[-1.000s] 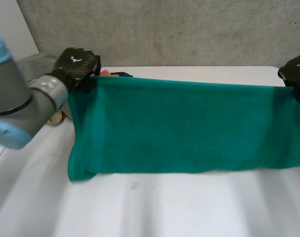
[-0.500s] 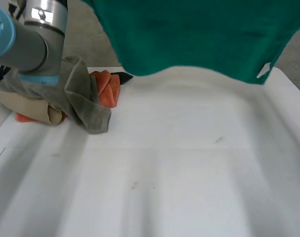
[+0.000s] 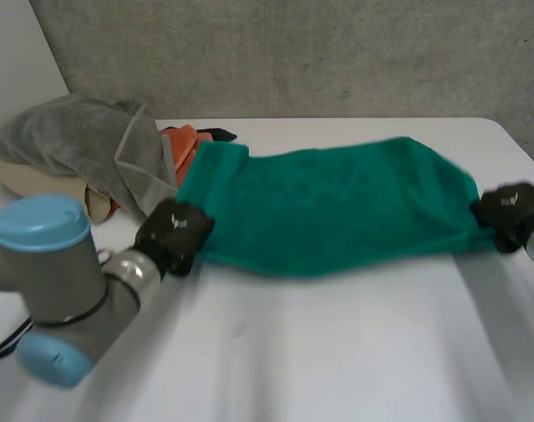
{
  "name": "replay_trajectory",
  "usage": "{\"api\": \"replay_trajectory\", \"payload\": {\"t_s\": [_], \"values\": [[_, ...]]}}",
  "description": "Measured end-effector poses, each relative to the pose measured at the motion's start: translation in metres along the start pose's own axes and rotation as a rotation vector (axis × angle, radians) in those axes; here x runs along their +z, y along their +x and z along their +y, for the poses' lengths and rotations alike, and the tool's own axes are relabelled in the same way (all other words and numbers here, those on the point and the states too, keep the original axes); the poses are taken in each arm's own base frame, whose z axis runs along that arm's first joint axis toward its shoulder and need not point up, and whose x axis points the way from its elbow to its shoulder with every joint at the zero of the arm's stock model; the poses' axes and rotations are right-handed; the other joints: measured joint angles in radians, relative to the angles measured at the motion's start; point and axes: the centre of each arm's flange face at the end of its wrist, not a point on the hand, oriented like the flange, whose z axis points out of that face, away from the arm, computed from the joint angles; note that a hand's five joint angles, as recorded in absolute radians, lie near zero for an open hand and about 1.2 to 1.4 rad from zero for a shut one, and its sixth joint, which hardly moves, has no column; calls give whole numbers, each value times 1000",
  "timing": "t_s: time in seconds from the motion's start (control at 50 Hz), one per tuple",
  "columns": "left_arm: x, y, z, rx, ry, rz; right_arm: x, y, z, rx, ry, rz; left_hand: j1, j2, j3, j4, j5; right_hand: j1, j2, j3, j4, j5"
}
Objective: Fold the laundry.
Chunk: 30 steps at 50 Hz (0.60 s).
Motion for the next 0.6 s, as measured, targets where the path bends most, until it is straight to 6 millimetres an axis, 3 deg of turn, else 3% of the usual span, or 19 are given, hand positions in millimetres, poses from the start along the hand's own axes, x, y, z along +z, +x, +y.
{"api": "replay_trajectory", "payload": {"t_s": [0.02, 0.08, 0.1, 0.16, 0.2, 0.26, 0.3, 0.4, 0.42, 0.6], "values": [[-5, 2, 1, 3, -18, 6, -4, -1, 2, -7, -21, -16, 0, 0, 0, 0, 0, 0, 0, 0, 0, 0], [-43, 12, 4, 19, -153, 41, -36, -8, 12, -56, -178, -128, 0, 0, 0, 0, 0, 0, 0, 0, 0, 0], [-43, 12, 4, 19, -153, 41, -36, -8, 12, -56, -178, -128, 0, 0, 0, 0, 0, 0, 0, 0, 0, 0], [-82, 21, 4, 33, -296, 81, -70, -7, 22, -109, -324, -217, 0, 0, 0, 0, 0, 0, 0, 0, 0, 0], [-96, 25, 3, 41, -349, 101, -79, -4, 26, -131, -360, -229, 0, 0, 0, 0, 0, 0, 1, 0, 0, 0], [-101, 27, 0, 50, -375, 112, -82, 1, 29, -154, -368, -204, 0, 0, 0, 0, 0, 0, 1, 0, 0, 0], [-97, 27, -1, 55, -368, 108, -80, 4, 29, -160, -357, -179, 0, 0, 0, 0, 0, 0, 1, 0, 0, 0], [-57, 23, -5, 86, -281, 63, -59, 10, 25, -164, -272, -72, 0, 0, 0, 0, 0, 0, 1, 0, 0, 0], [-41, 20, -6, 102, -244, 42, -50, 10, 22, -164, -236, -46, 0, 0, 0, 0, 0, 0, 1, 0, 0, 0], [51, 2, -11, 235, -63, -79, 10, 6, 6, -200, -72, 80, 0, 0, 0, 0, 0, 0, 1, 0, 0, 0]]}}
